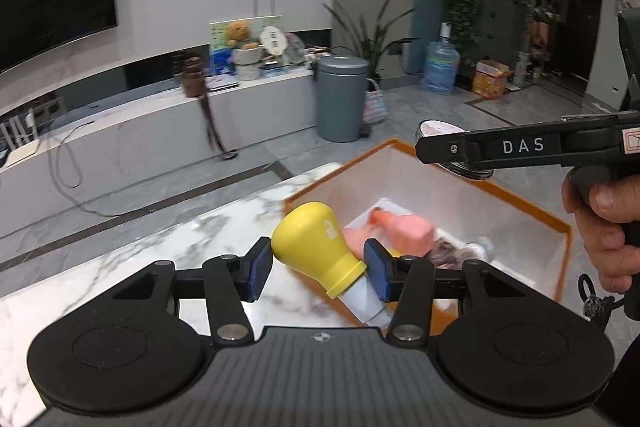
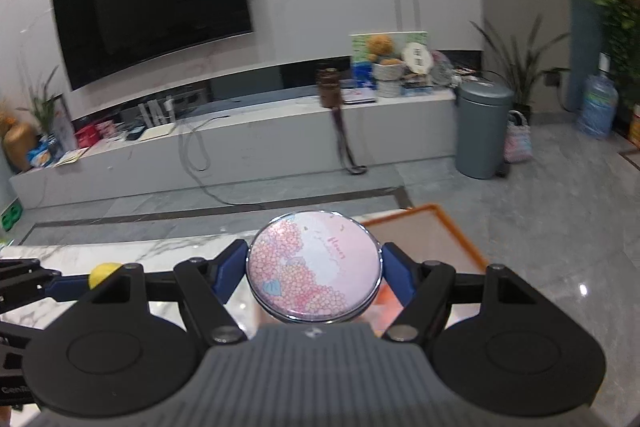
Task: Organize rigid objects
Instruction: 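Lift and carry the yellow-capped bottle and pink compact over the orange box, then lower the bottle and compact into the orange box and open both tools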
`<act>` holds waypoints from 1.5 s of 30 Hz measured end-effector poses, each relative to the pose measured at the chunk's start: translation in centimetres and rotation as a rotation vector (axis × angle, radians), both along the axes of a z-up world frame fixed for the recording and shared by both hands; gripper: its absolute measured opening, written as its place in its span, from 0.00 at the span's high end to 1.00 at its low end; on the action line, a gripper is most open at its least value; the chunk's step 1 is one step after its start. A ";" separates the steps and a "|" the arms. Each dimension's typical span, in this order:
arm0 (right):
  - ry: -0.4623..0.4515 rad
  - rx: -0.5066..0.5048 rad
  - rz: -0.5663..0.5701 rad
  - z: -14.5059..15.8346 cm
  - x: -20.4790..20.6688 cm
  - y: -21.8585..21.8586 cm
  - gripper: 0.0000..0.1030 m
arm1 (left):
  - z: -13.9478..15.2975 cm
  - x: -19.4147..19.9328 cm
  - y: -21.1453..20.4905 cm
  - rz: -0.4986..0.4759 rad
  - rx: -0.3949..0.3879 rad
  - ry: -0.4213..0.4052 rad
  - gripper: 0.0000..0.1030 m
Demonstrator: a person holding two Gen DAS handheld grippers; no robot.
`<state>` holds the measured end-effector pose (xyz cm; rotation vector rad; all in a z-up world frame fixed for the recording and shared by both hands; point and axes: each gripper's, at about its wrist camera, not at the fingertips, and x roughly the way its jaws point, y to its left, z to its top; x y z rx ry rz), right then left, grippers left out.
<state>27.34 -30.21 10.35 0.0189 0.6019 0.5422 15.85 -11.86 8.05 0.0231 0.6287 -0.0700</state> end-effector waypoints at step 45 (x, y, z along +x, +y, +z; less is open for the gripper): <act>0.442 -0.343 0.017 -10.2 4.8 -7.4 0.30 | -10.0 8.2 -14.3 -0.344 0.205 0.363 0.44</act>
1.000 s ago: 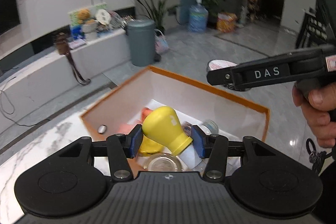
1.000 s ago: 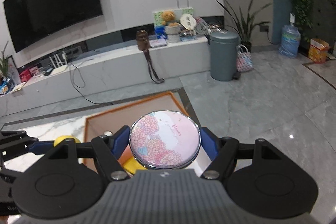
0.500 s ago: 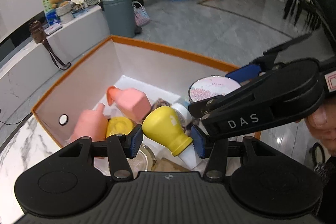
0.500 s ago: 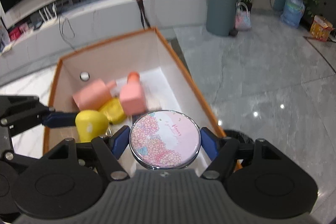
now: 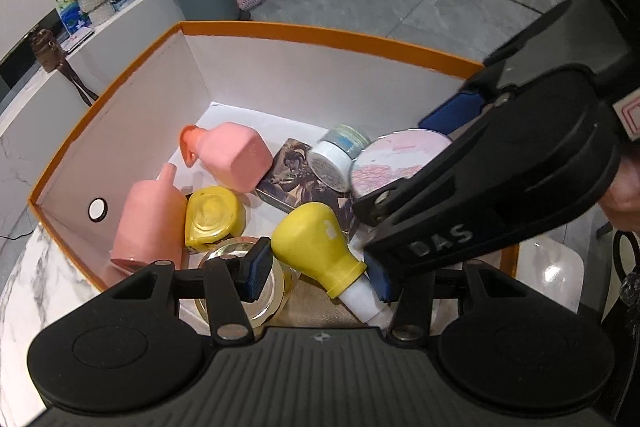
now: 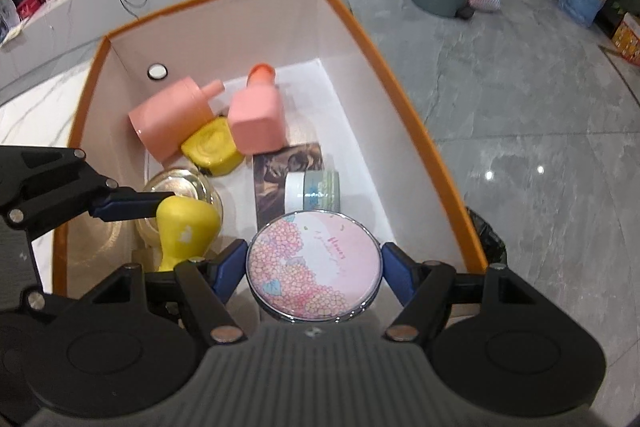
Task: Organize rigid objects
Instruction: 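Lower the bottle and compact into the orange box and open both tools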
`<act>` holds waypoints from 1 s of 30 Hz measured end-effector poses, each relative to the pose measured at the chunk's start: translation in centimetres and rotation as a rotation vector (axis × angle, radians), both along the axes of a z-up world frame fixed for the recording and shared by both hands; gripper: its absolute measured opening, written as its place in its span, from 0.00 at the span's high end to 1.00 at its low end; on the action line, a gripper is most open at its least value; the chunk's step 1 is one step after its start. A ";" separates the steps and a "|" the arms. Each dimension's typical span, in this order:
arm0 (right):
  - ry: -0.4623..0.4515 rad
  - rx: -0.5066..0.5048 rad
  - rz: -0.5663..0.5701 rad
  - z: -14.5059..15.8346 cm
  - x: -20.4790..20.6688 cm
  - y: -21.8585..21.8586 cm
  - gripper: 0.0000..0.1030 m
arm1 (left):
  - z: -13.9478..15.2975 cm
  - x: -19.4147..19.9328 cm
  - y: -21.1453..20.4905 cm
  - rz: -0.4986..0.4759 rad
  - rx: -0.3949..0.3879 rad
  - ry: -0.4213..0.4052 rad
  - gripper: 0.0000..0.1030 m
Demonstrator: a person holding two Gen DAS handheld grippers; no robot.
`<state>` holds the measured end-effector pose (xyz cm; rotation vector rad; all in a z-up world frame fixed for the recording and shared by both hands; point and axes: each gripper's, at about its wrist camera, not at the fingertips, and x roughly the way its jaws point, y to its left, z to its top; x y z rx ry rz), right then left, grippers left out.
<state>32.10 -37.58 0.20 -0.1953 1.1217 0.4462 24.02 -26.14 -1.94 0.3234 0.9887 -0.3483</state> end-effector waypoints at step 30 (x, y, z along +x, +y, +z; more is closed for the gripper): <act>0.034 -0.001 0.004 -1.4 2.6 2.1 0.30 | -0.7 2.3 0.2 0.040 0.079 0.034 0.29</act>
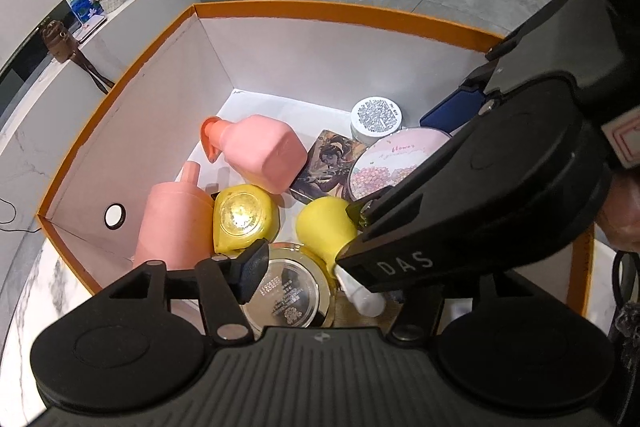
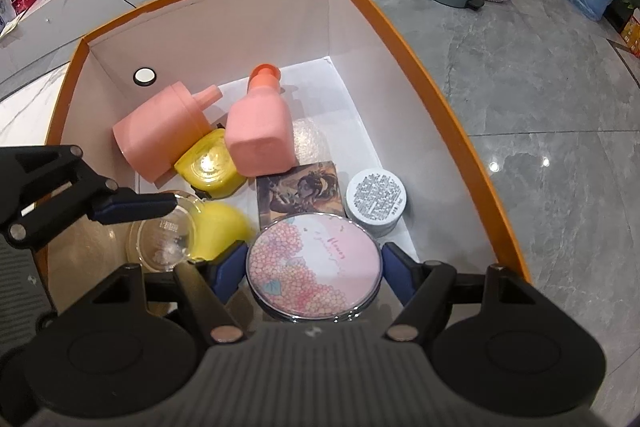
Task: Organize rigid objects
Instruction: 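Lower the bottle and compact into the orange box and open both tools, then withdraw both open tools from the orange box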
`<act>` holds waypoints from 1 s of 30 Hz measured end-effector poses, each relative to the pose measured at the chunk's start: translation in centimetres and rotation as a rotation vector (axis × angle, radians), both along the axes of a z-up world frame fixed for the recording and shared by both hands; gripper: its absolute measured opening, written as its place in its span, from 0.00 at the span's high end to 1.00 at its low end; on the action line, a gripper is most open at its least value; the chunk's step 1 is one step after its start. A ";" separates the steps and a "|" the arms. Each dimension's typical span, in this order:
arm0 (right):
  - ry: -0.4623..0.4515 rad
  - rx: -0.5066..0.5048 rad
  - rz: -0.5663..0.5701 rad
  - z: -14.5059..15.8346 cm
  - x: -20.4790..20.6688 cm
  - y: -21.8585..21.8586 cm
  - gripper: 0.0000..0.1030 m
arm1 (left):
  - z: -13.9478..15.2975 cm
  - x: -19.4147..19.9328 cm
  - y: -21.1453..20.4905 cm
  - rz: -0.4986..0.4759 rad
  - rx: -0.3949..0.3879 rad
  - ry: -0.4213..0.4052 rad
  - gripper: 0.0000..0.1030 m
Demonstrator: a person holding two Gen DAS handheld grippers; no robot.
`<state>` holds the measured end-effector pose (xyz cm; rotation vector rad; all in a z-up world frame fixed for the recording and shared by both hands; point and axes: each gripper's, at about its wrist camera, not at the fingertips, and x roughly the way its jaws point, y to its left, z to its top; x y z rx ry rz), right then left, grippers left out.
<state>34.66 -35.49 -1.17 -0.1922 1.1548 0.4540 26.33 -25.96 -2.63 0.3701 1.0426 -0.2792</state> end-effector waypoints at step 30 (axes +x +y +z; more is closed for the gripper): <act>-0.259 0.216 -0.106 7.3 -4.8 -2.6 0.20 | 7.6 -6.9 5.0 0.337 -0.396 -0.238 0.10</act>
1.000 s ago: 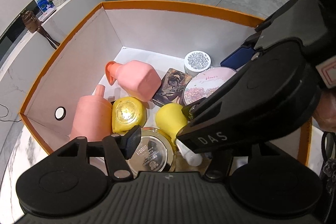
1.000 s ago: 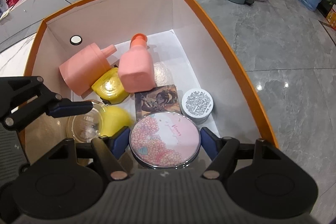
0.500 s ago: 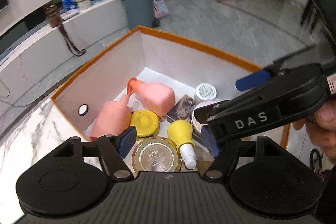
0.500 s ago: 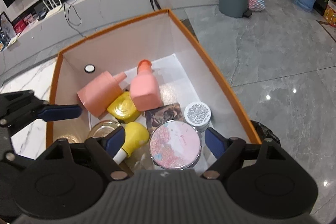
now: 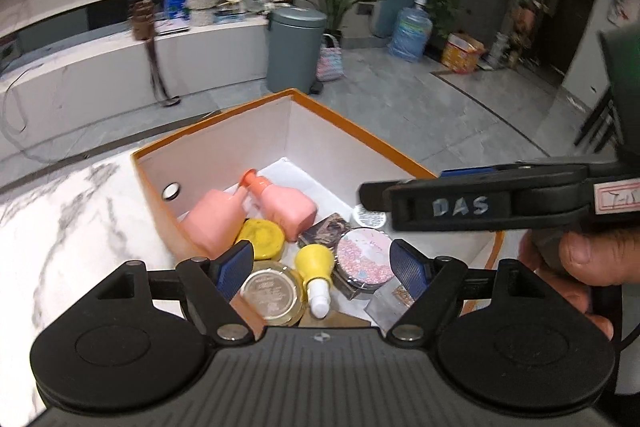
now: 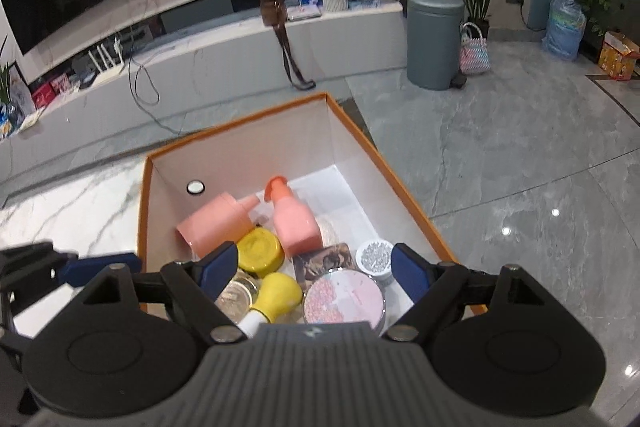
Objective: Organize rigid objects
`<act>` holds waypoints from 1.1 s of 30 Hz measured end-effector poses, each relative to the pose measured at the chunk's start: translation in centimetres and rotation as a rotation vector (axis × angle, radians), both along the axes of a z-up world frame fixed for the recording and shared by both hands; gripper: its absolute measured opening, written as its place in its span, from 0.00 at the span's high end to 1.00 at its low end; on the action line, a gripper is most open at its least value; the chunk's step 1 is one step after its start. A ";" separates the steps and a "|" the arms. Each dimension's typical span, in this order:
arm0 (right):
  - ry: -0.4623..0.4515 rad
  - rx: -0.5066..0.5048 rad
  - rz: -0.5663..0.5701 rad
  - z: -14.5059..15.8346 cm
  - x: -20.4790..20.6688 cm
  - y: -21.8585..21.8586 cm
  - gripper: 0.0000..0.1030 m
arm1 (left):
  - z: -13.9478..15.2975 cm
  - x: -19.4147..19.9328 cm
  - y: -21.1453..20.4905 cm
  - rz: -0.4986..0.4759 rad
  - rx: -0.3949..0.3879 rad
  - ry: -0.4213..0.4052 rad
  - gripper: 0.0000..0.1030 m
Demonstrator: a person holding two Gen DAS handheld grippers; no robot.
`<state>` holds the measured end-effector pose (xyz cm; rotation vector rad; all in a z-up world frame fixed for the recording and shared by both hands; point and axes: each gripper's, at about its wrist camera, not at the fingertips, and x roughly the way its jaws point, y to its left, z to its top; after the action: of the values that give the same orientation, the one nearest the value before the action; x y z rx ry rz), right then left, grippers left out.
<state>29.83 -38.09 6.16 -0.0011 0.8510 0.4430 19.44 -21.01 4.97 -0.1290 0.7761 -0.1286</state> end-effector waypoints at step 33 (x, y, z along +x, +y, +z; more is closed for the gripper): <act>-0.094 -0.095 -0.084 -1.7 -7.4 -1.1 0.12 | -1.3 -3.0 1.6 0.186 0.040 0.036 0.09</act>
<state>22.42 -39.15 4.44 -0.0731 0.7761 0.3214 16.41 -19.40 3.68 -0.1651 0.7986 0.0661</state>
